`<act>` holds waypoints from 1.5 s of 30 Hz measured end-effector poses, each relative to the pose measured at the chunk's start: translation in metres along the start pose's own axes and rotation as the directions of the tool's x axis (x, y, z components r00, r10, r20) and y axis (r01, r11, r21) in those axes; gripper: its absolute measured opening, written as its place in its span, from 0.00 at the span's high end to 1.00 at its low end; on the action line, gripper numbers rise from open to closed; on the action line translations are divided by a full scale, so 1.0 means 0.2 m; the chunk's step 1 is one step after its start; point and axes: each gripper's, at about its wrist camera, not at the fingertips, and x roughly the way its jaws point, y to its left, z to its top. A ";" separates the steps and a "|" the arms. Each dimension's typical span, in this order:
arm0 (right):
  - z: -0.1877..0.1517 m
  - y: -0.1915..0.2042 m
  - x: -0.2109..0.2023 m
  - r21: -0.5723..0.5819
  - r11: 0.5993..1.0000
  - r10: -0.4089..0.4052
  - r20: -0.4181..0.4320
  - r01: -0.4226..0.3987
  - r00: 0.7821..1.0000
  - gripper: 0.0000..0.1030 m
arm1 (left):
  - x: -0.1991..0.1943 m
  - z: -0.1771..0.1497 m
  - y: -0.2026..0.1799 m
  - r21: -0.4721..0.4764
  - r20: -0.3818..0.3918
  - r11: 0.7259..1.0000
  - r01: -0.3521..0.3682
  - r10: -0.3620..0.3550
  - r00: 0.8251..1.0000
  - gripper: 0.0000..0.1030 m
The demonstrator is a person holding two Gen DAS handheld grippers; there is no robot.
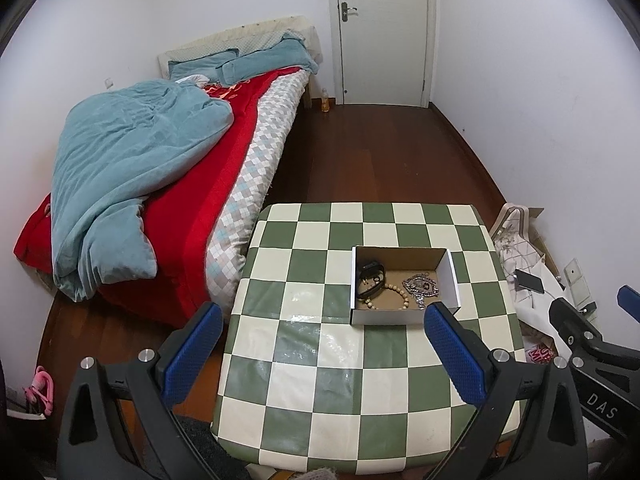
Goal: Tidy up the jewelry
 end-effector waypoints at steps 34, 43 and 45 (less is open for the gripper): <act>0.02 0.03 -0.02 -0.013 0.999 0.029 -0.006 -0.029 1.000 0.00 | -0.01 -0.01 0.02 0.003 0.006 1.000 -0.006 0.006 1.000 0.00; 0.01 0.04 -0.03 -0.020 0.999 0.034 -0.006 -0.034 0.999 0.00 | -0.03 -0.02 0.01 0.006 0.005 1.000 -0.001 0.001 1.000 0.00; 0.01 0.04 -0.03 -0.019 0.999 0.036 -0.007 -0.036 0.999 0.00 | -0.03 -0.02 0.01 0.007 0.003 1.000 -0.001 0.001 1.000 0.00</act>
